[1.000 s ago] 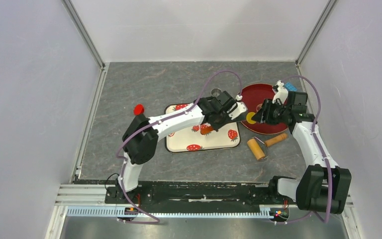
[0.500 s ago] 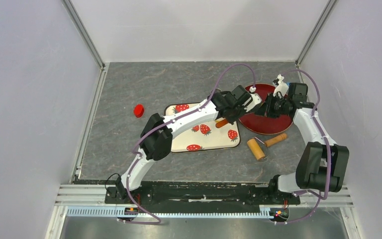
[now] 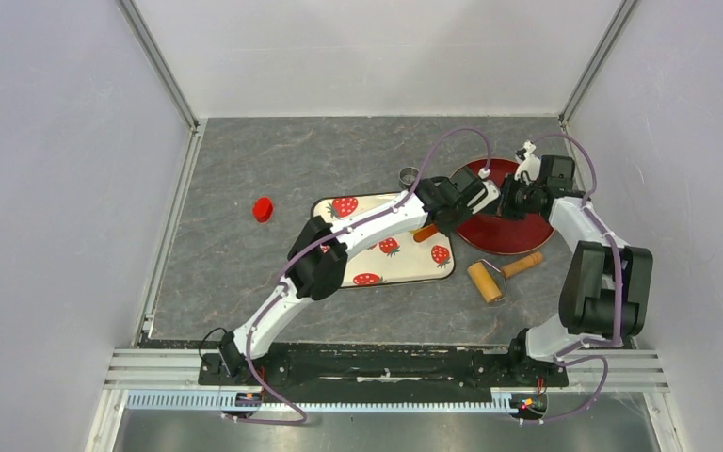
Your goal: Roll out the dumpling wrappers from the dough
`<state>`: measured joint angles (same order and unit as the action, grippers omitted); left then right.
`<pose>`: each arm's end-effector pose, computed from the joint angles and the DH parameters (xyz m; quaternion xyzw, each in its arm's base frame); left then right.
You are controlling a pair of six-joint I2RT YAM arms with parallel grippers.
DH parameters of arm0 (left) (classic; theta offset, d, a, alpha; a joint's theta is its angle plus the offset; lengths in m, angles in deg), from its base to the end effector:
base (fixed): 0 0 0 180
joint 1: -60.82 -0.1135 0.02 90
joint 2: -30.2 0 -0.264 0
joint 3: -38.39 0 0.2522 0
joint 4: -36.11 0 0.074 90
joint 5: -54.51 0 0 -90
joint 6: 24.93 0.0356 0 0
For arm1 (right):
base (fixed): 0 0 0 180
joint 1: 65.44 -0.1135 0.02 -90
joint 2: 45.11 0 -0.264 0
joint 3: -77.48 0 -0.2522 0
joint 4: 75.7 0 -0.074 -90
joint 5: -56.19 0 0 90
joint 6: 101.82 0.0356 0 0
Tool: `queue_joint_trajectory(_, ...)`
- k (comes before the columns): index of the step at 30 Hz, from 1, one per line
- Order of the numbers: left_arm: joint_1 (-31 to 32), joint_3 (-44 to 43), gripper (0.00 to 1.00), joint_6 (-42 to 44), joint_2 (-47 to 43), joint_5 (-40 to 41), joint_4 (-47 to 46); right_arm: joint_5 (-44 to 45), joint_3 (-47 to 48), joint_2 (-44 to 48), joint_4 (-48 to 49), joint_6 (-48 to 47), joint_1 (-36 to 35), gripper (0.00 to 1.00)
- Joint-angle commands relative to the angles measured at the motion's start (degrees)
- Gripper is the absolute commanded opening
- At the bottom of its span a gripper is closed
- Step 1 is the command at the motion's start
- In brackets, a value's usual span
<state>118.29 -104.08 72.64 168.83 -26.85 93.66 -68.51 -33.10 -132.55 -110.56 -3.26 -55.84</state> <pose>0.2919 -0.4477 0.2169 0.4896 0.8116 -0.0661 0.3118 0.3094 -0.0318 0.2169 0.0491 0.9085 0.2799 0.3064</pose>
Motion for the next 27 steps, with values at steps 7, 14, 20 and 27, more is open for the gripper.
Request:
queue_joint_trajectory(7,0.6,-7.5,0.02,-0.2,4.0,2.2,-1.1,4.8,0.6,-7.0,7.8,1.5,0.2,0.0)
queue_joint_trajectory(14,0.8,-7.3,0.02,0.8,4.0,3.1,-0.3,7.6,1.9,-10.2,9.4,2.3,0.2,0.0)
queue_joint_trajectory(20,1.0,-7.1,0.02,2.1,3.9,3.4,1.2,8.4,2.8,-11.5,10.0,2.7,0.0,0.0)
queue_joint_trajectory(27,1.5,-7.6,0.02,2.6,4.0,3.0,1.2,9.0,3.9,-14.0,10.4,2.9,-0.8,0.0)
